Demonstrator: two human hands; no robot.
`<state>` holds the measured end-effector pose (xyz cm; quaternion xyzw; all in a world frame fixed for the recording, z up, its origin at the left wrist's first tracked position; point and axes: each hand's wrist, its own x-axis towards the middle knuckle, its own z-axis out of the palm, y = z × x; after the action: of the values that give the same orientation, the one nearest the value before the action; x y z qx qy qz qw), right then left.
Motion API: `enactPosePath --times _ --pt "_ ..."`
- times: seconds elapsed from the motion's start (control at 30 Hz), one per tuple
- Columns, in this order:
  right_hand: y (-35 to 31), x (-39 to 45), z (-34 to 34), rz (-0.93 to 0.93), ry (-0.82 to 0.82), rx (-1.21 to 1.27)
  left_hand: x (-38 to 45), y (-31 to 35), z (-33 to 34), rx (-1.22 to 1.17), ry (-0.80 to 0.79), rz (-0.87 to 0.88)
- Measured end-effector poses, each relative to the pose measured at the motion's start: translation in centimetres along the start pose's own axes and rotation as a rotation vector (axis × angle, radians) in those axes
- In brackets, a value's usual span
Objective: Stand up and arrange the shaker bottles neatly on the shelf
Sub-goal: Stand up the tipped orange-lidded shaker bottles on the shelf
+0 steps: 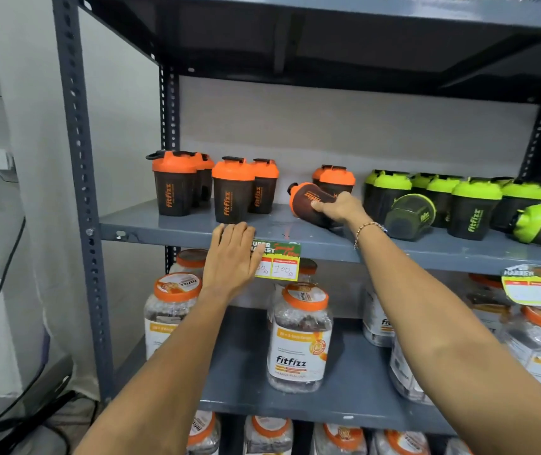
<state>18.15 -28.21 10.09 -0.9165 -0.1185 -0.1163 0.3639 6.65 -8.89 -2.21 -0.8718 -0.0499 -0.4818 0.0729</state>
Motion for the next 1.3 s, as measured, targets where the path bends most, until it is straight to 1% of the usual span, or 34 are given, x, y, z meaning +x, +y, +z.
enactPosePath --times 0.17,0.23,0.3,0.37,0.4,0.43,0.5,0.53,0.67,0.73,0.9,1.07,1.23,1.3 --pt "-0.3 0.2 -0.3 0.058 -0.176 0.200 -0.1 0.1 0.3 0.014 0.026 -0.008" --pt "-0.4 0.0 -0.6 0.124 -0.248 0.472 -0.1 0.1 0.4 0.008 0.036 -0.011" --pt "-0.3 -0.5 -0.8 0.194 -0.330 0.846 -0.1 0.1 0.5 0.004 0.042 -0.011" --pt "0.5 -0.3 -0.4 0.178 -0.397 1.169 -0.2 0.0 0.6 -0.008 0.045 -0.016" --pt "0.8 -0.4 -0.2 0.146 -0.431 1.249 -0.2 0.0 0.7 -0.016 0.046 -0.017" --pt "1.1 -0.6 0.1 0.102 -0.458 1.248 -0.2 0.0 0.8 -0.023 0.049 -0.017" --pt "1.2 -0.7 0.5 0.026 -0.475 1.117 -0.2 0.0 0.9 -0.031 0.053 -0.018" --pt "1.4 -0.5 0.8 -0.008 -0.450 1.022 -0.2 -0.1 0.9 -0.032 0.053 -0.019" --pt "1.6 0.5 1.6 -0.105 -0.268 0.639 -0.2 -0.2 1.1 -0.029 0.068 -0.015" --pt "1.8 1.0 2.0 -0.099 -0.270 0.541 -0.2 -0.2 1.3 -0.033 0.075 -0.013" --pt "1.4 1.5 2.4 -0.103 -0.295 0.422 -0.2 -0.3 1.4 -0.034 0.071 -0.009" --pt "1.3 1.2 2.6 -0.111 -0.258 0.375 -0.2 -0.1 1.3 -0.030 0.062 -0.009" --pt "0.8 -0.1 2.3 -0.107 -0.268 0.298 -0.3 -0.2 0.9 -0.042 0.062 -0.003" --pt "0.9 -0.5 2.0 -0.097 -0.247 0.289 -0.2 0.0 0.8 -0.066 0.066 -0.014"
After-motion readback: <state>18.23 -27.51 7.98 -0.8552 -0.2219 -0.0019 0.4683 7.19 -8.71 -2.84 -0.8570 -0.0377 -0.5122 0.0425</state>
